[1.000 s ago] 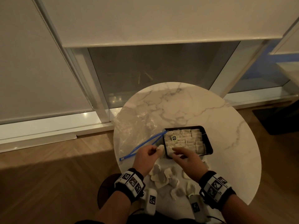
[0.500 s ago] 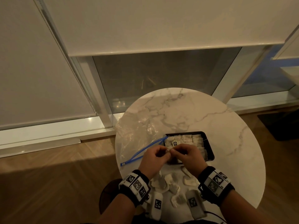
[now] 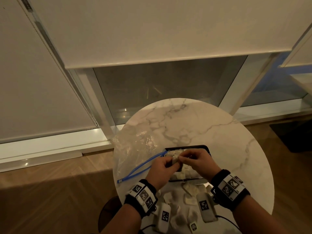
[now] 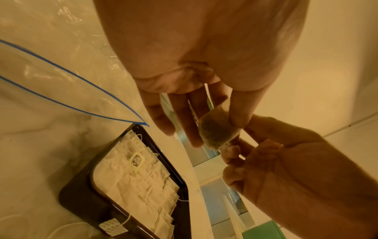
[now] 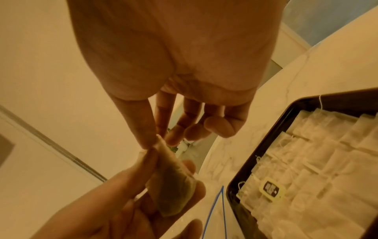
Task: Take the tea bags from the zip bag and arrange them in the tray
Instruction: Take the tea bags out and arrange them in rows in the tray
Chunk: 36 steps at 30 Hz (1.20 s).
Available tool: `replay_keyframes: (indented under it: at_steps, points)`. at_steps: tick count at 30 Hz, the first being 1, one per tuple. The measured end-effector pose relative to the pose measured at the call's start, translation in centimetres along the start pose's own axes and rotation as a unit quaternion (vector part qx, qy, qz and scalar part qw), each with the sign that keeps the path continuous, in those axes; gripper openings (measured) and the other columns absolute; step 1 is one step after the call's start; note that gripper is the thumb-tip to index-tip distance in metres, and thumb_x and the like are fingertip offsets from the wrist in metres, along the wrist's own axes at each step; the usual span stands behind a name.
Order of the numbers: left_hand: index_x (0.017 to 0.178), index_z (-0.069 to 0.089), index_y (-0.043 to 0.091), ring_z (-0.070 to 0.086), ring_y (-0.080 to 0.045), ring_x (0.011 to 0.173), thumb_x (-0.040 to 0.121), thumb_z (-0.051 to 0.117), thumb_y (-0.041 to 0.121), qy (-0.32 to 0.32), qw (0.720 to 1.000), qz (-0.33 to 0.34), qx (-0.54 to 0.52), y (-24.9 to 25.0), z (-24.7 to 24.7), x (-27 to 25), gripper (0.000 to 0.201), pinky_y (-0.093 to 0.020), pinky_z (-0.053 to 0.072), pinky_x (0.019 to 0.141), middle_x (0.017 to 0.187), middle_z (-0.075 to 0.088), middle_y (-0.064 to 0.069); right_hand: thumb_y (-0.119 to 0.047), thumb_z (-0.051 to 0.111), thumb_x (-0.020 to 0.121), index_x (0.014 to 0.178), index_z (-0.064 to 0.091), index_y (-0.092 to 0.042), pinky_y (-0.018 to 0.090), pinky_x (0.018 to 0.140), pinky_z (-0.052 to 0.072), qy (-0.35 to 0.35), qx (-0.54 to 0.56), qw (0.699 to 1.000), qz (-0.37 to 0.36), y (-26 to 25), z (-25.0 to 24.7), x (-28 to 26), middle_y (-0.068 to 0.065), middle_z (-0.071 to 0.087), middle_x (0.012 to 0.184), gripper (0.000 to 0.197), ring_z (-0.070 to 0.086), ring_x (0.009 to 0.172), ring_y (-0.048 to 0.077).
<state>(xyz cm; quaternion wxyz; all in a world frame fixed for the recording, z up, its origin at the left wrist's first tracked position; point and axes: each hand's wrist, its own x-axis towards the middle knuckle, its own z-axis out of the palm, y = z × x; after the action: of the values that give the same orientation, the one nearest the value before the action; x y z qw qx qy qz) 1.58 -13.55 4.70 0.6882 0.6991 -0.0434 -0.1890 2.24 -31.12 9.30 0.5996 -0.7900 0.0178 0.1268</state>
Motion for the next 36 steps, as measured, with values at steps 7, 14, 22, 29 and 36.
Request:
replay_keyframes:
  at_steps: [7, 14, 22, 29, 36]
  points:
    - [0.115, 0.07, 0.03, 0.064, 0.004, 0.102, 0.089, 0.072, 0.031, 0.115, 0.988, -0.013, 0.102, -0.4, 2.0, 1.9, 0.027, -0.031, 0.055, 0.096, 0.109, 0.071, 0.016, -0.023, 0.077, 0.083, 0.08, 0.076, -0.019, 0.011, 0.061, 0.046, 0.241, -0.069, 0.968, -0.023, 1.8, -5.1, 1.0, -0.007, 0.071, 0.075, 0.005, 0.06, 0.066, -0.001]
    - [0.117, 0.069, 0.033, 0.062, 0.0, 0.109, 0.087, 0.074, 0.036, 0.093, 0.989, -0.001, 0.119, -0.3, 5.4, 2.4, 0.03, -0.035, 0.055, 0.095, 0.114, 0.07, 0.017, -0.012, 0.076, 0.082, 0.076, 0.077, -0.021, 0.032, 0.073, 0.056, 0.096, -0.064, 0.993, -0.017, 3.4, -6.8, -0.2, -0.003, 0.073, 0.073, 0.011, 0.067, 0.071, 0.01]
    - [0.109, 0.075, 0.012, 0.071, -0.016, 0.096, 0.098, 0.057, 0.03, 0.038, 0.999, 0.015, 0.001, 1.5, 9.2, 1.3, 0.027, -0.025, 0.055, 0.085, 0.1, 0.076, -0.003, -0.013, 0.075, 0.083, 0.078, 0.078, -0.023, 0.041, 0.079, 0.057, 0.003, -0.02, 0.999, -0.051, 3.6, -7.6, -1.9, 0.001, 0.074, 0.075, 0.012, 0.069, 0.076, 0.021]
    - [0.081, 0.078, 0.012, 0.074, -0.025, 0.079, 0.094, 0.066, 0.035, 0.052, 0.997, 0.022, 0.047, 1.8, 10.4, 1.4, 0.029, -0.039, 0.061, 0.078, 0.078, 0.076, -0.006, -0.006, 0.074, 0.082, 0.071, 0.076, -0.022, 0.024, 0.067, 0.051, 0.012, -0.015, 0.998, -0.057, 2.9, -8.8, -2.2, -0.001, 0.071, 0.068, 0.02, 0.064, 0.065, 0.008]
    - [0.085, 0.077, 0.016, 0.073, -0.019, 0.083, 0.093, 0.069, 0.024, 0.051, 0.994, 0.014, 0.091, 1.3, 11.2, 1.5, 0.014, -0.037, 0.06, 0.081, 0.084, 0.076, -0.003, -0.005, 0.074, 0.081, 0.07, 0.074, -0.018, 0.014, 0.063, 0.047, 0.073, -0.046, 0.993, -0.076, 3.0, -9.6, -2.2, -0.006, 0.07, 0.066, 0.017, 0.06, 0.062, 0.001]
